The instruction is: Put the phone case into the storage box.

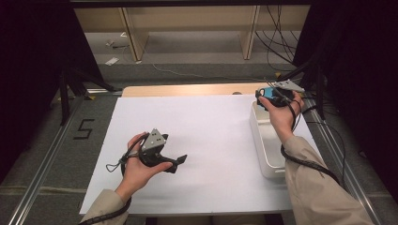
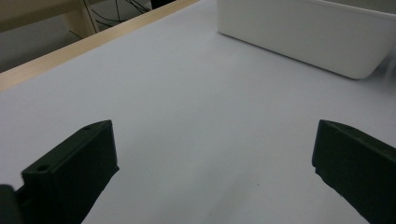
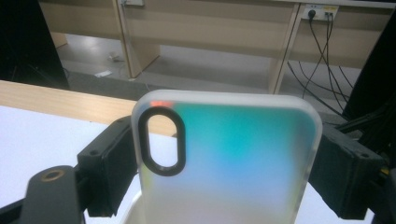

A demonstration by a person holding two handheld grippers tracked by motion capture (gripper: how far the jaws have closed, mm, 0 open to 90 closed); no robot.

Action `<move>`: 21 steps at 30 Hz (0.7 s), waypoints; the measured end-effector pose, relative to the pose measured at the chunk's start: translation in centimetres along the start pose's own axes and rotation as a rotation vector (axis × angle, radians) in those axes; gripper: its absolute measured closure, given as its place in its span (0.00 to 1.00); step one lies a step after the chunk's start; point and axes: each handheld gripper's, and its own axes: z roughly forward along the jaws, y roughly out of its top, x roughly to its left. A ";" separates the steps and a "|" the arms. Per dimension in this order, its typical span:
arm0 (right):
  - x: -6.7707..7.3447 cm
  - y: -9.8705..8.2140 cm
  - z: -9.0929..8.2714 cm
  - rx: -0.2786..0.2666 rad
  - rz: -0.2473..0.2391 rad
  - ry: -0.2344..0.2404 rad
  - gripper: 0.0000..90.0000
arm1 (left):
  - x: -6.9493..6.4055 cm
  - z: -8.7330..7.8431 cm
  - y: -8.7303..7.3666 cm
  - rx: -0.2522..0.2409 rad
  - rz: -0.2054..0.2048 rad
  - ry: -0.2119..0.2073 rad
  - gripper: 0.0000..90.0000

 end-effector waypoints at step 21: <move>0.1 -0.6 0.5 0.052 -0.005 0.004 0.20 | 0.0 0.0 0.0 -0.001 0.001 -0.001 0.00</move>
